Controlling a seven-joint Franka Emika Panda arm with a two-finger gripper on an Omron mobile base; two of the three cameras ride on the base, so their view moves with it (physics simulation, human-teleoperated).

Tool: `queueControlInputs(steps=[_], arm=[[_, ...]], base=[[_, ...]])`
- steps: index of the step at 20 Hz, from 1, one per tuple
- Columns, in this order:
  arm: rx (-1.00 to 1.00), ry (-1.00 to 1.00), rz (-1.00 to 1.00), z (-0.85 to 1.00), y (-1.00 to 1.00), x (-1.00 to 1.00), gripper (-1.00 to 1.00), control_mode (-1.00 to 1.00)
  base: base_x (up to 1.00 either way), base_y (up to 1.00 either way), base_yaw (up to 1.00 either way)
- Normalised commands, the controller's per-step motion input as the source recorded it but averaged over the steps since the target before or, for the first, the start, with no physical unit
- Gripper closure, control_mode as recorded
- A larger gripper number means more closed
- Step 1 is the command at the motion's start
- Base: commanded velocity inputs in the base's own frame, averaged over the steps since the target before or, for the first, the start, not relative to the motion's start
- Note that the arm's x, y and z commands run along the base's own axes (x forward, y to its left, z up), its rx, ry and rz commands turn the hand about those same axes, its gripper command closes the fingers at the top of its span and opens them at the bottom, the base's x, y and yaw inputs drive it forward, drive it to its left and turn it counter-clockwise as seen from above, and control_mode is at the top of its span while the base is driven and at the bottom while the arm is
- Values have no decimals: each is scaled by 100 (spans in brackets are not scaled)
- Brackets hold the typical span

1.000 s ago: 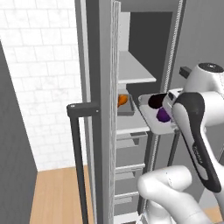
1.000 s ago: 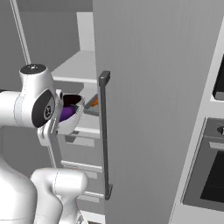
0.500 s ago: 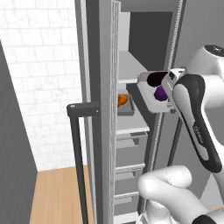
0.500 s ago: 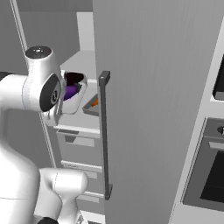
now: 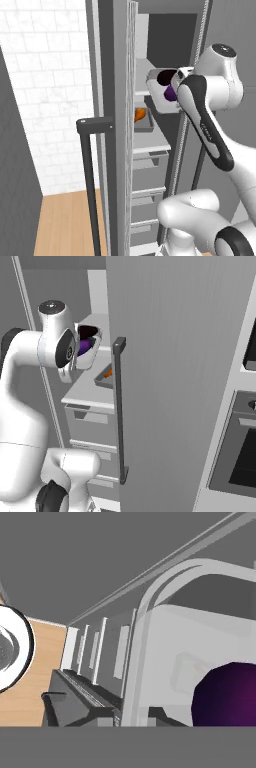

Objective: Take the meat container that has the chicken drumstick and place it on the second highest rack of the freezer. Then take the vegetable container that has the eggplant and avocado and place it on the highest rack of the freezer.

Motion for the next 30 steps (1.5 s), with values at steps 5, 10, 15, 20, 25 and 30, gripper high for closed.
queueControlInputs(steps=[5,10,15,20,25,30], arm=[[0,-1,0,22,22,59,100,-100],[0,4,0,33,11,51,100,-100],[0,1,0,1,0,73,100,-100],[0,0,0,0,0,90,100,-100],[0,0,0,-8,0,81,100,-100],[0,0,0,-36,0,69,100,-100]], base=[[0,0,0],[0,0,0],[0,0,0],[0,0,0],[0,0,0],[0,0,0]])
